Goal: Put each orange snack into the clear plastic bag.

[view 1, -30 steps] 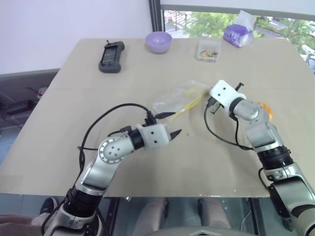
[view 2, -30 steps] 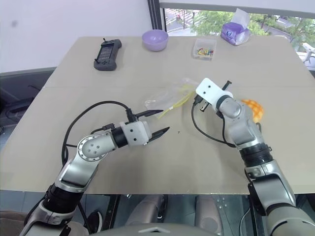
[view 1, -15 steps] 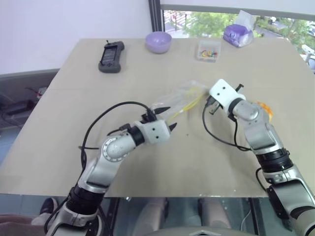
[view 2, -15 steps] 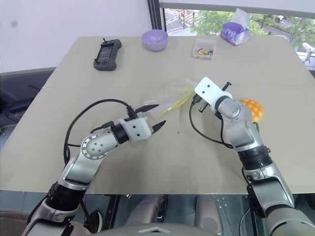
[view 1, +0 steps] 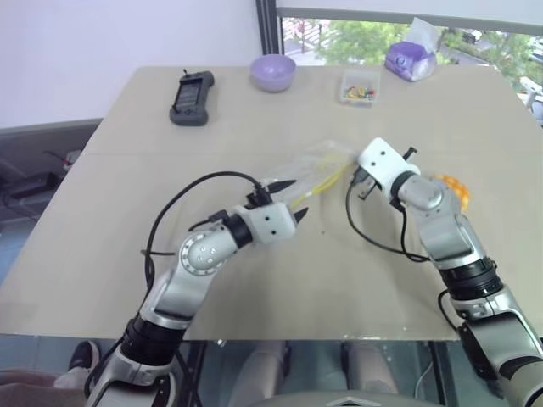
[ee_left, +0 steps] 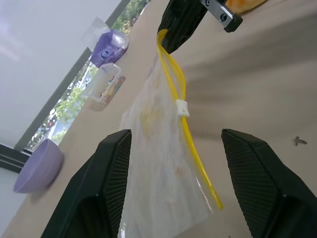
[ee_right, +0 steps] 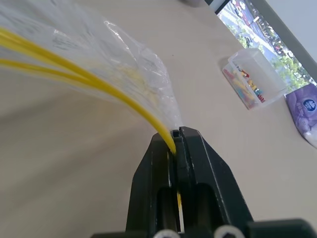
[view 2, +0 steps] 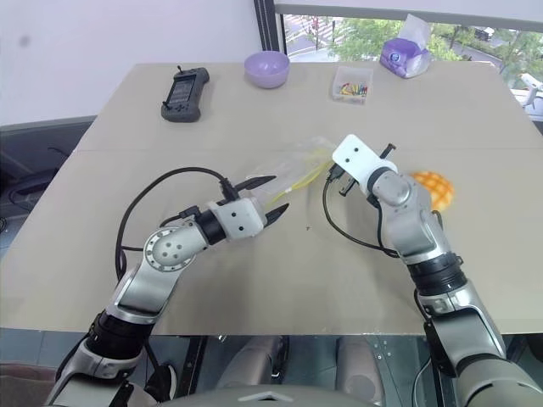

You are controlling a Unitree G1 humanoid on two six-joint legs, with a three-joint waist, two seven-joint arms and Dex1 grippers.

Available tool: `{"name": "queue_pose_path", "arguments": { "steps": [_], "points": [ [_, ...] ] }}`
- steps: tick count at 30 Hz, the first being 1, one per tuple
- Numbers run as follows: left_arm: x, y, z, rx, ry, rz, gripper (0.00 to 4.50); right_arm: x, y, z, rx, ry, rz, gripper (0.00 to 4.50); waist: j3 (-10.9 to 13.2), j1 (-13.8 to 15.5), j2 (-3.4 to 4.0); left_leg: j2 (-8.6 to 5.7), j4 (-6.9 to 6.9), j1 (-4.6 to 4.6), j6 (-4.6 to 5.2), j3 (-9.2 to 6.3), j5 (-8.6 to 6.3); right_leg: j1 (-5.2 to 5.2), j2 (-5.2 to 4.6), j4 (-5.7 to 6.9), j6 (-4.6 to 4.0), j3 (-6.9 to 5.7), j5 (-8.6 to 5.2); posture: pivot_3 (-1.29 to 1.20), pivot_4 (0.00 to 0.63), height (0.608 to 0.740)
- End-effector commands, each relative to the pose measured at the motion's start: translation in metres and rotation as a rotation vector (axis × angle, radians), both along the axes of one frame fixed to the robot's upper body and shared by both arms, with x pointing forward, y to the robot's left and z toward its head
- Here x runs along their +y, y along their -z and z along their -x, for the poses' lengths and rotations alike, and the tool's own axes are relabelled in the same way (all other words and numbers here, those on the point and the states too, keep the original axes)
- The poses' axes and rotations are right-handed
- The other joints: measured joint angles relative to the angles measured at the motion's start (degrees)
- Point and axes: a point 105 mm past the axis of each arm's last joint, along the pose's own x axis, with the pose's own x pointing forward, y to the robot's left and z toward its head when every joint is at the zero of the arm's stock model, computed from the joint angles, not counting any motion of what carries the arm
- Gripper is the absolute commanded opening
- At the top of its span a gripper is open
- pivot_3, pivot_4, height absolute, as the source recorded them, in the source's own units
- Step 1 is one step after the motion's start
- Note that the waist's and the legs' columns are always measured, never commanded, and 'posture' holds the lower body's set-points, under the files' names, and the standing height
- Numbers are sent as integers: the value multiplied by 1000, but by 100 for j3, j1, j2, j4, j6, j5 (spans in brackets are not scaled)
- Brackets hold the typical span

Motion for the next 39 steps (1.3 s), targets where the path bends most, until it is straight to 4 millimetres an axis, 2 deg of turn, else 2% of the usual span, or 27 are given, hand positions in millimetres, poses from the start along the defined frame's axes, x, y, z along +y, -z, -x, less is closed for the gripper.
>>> {"name": "queue_pose_path", "arguments": {
  "steps": [1,2,3,4,9,21,24,26,27,29,31,33,36,39],
  "points": [
    [-1,-9,1,-40,5,7,3072,8,-14,4,-51,-32,-7,0,0,0,0,0,0,0,0,0,0,0,0,0,0,0,0,0,150,740],
    [-1,-8,1,-38,4,7,3072,8,-14,4,-51,-32,-7,0,0,0,0,0,0,0,0,0,0,0,0,0,0,0,0,0,150,740],
    [-1,-7,1,-36,2,6,2550,8,-14,4,-52,-33,-7,0,0,0,0,0,0,0,0,0,0,0,0,0,0,0,0,0,150,740],
    [-1,-7,1,-33,1,5,2313,8,-14,4,-52,-34,-7,0,0,1,0,0,0,0,0,0,0,0,0,0,0,0,0,0,150,740],
    [1,0,2,-13,-6,-10,33,9,-15,5,-53,-38,-10,0,0,1,0,0,0,0,0,0,0,0,0,0,0,0,0,0,150,740],
    [8,-1,-3,-27,-36,-28,33,12,-18,9,-45,-83,-23,0,0,1,0,0,0,0,0,-1,0,0,0,0,0,0,0,0,150,740],
    [9,-4,-5,-37,-47,-18,0,15,-18,14,-18,-135,-35,971,0,2,0,0,0,0,0,-1,0,0,0,-1,0,0,0,0,150,740],
    [8,-4,-6,-36,-46,-16,0,16,-19,16,-18,-155,-27,1895,0,4,0,0,0,-1,0,-2,0,0,0,-1,0,-1,0,0,150,740],
    [8,-4,-6,-36,-46,-16,0,16,-19,17,-17,-165,-17,2524,0,3,0,0,0,-1,0,-1,0,0,0,-1,0,-1,0,0,150,740],
    [8,-3,-7,-34,-47,-13,0,13,-14,25,36,-223,35,3396,0,8,0,-1,0,-2,0,-2,0,0,-1,-1,0,-1,0,0,150,740],
    [8,-4,-8,-34,-50,-11,0,4,-12,34,85,-260,65,3396,0,32,0,-2,0,-4,0,-3,0,1,-2,-4,0,-3,0,0,150,740],
    [9,-4,-9,-34,-53,-6,0,-5,-18,40,97,-279,64,3396,0,28,-1,-5,0,-6,1,-6,0,1,-4,-6,0,-6,0,0,150,740],
    [9,-4,-11,-31,-55,3,0,-13,-36,44,112,-288,-18,3396,1,4,-1,-4,0,-5,1,-3,-1,1,-3,-4,0,-3,0,0,150,740],
    [8,-4,-12,-25,-51,10,0,-13,-54,48,115,-303,-135,3396,1,4,-1,0,-2,-3,1,-4,-1,1,0,-3,0,-4,0,0,150,740]
  ]
}}
